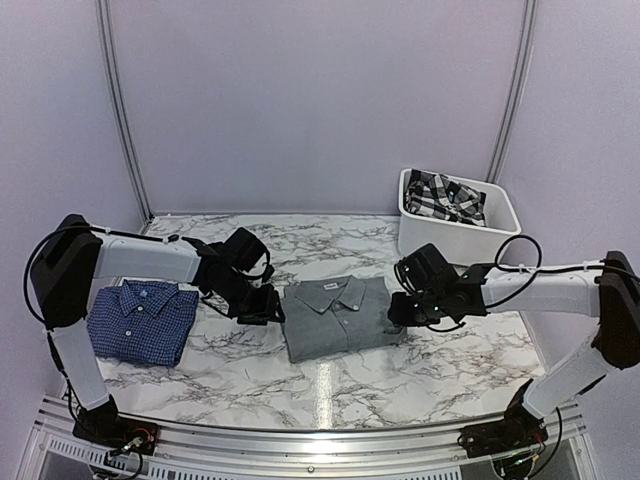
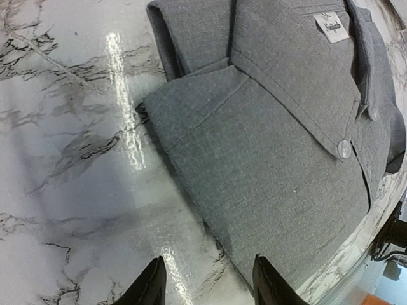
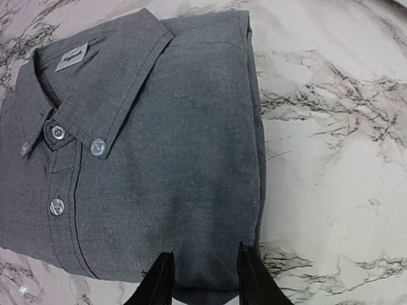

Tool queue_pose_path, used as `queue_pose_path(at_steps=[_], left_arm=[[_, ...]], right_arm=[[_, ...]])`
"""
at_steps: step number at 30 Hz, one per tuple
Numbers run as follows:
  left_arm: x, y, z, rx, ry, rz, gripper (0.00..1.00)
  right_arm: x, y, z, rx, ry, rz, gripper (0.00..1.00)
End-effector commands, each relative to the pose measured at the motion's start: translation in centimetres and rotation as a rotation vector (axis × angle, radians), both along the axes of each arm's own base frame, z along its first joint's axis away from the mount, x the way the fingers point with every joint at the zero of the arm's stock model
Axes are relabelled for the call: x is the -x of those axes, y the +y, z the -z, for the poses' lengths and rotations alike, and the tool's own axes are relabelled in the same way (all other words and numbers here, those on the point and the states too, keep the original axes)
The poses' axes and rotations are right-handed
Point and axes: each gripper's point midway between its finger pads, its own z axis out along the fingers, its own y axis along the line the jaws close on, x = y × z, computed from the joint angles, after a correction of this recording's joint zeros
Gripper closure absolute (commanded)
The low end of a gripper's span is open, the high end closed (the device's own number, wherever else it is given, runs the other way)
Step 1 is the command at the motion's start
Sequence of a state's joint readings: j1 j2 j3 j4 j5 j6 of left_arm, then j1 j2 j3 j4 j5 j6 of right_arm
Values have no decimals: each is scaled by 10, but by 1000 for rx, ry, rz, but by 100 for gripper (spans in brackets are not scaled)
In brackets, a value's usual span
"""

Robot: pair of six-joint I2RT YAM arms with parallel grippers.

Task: Fold and stack the long sleeve shirts
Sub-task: Smooth out the square-folded shirt at the center of the board, then adjust the square-folded shirt at the center of the board.

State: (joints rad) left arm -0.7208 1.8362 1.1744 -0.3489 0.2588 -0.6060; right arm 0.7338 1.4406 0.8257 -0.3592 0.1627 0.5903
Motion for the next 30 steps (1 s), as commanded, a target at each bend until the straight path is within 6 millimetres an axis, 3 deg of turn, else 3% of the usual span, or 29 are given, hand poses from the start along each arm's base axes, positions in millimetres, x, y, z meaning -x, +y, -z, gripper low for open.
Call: queue_pose_path(at_steps=[1, 3, 6, 9, 12, 18, 22, 25, 30], left_arm=[[-6, -19, -21, 121, -31, 2, 55], [-9, -21, -19, 121, -33, -2, 59], [-16, -25, -15, 117, -40, -13, 64], [-23, -31, -9, 113, -37, -16, 70], [-29, -36, -5, 113, -35, -16, 75], [-38, -28, -18, 94, -95, -50, 77], [-39, -16, -23, 88, -109, -75, 77], [-38, -14, -26, 90, -113, -72, 74], [-37, -12, -28, 76, -122, -58, 69]], right_arm=[[17, 6, 38, 64, 87, -36, 74], [31, -2, 58, 86, 135, -27, 80], [52, -14, 75, 102, 180, -13, 82], [59, -15, 72, 90, 182, -15, 81], [50, -11, 49, 79, 136, -15, 71], [17, 8, -19, 51, -9, -29, 55], [-15, 39, -48, 26, -91, -72, 51], [-39, 62, -52, 34, -122, -99, 51], [-87, 75, -36, 69, -127, -102, 50]])
